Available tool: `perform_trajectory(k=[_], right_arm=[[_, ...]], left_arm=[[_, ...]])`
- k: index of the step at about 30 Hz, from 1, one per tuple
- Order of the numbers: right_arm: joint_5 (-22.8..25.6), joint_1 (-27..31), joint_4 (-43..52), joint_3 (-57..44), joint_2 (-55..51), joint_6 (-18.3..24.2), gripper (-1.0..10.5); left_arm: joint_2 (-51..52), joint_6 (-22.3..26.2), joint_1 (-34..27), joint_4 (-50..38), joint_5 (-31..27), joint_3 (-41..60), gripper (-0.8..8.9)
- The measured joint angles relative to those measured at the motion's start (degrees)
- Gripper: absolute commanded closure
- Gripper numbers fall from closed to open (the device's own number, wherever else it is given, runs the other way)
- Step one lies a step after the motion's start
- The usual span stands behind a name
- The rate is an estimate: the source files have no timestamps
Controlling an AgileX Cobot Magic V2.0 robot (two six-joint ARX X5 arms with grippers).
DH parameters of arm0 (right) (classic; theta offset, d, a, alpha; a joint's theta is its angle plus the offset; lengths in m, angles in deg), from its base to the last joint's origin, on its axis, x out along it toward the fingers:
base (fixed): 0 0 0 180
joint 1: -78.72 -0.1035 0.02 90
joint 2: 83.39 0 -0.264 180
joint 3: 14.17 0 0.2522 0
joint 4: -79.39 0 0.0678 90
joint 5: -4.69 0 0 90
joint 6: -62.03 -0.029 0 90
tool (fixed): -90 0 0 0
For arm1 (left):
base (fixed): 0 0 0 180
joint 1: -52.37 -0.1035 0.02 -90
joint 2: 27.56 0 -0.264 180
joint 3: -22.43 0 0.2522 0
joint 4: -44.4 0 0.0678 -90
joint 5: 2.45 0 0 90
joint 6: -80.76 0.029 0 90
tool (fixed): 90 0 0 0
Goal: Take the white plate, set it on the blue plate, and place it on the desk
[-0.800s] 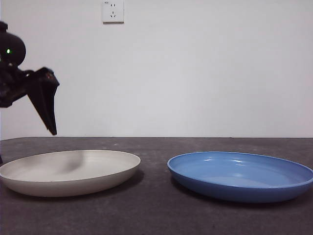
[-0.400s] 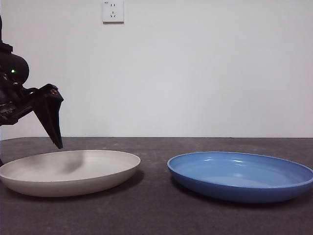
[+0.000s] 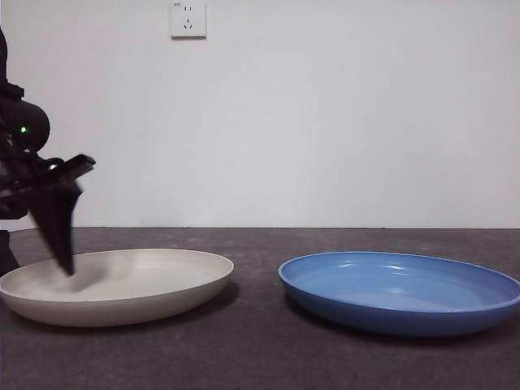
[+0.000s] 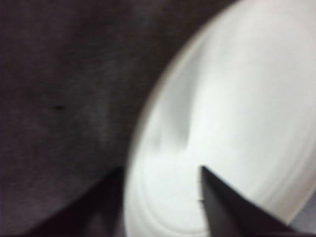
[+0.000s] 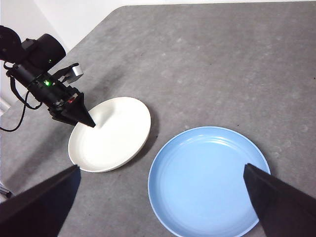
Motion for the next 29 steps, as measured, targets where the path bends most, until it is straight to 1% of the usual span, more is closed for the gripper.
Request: perform_trajectory(k=[4, 5, 17, 22, 25, 29], right_arm=[[0.0, 0.0, 0.0, 0.0, 0.0, 0.0, 3.3], [0.0, 0.0, 0.0, 0.0, 0.0, 0.0, 3.3], [0.0, 0.0, -0.11, 0.0, 0.0, 0.0, 3.3], [0.0, 0.0, -0.44, 0.0, 0.0, 0.0, 3.3], [0.0, 0.0, -1.01, 0.7, 0.02, 0.0, 3.3], [0.15, 0.0, -1.68, 2.6, 0.02, 0.0, 3.3]], left_arm=[[-0.09, 0.0, -0.04, 0.04, -2.14, 0.15, 7.93], [-0.11, 0.0, -0.15, 0.07, -2.14, 0.2, 7.99], [0.85, 0.37, -0.61, 0.55, -1.79, 0.22, 7.99], [7.37, -0.24, -0.63, 1.03, -1.92, 0.22, 7.99], [11.19, -1.03, -0.52, 1.75, -0.52, 0.22, 7.99], [13.92, -2.16, 1.36, 2.27, 0.37, 0.22, 7.99]])
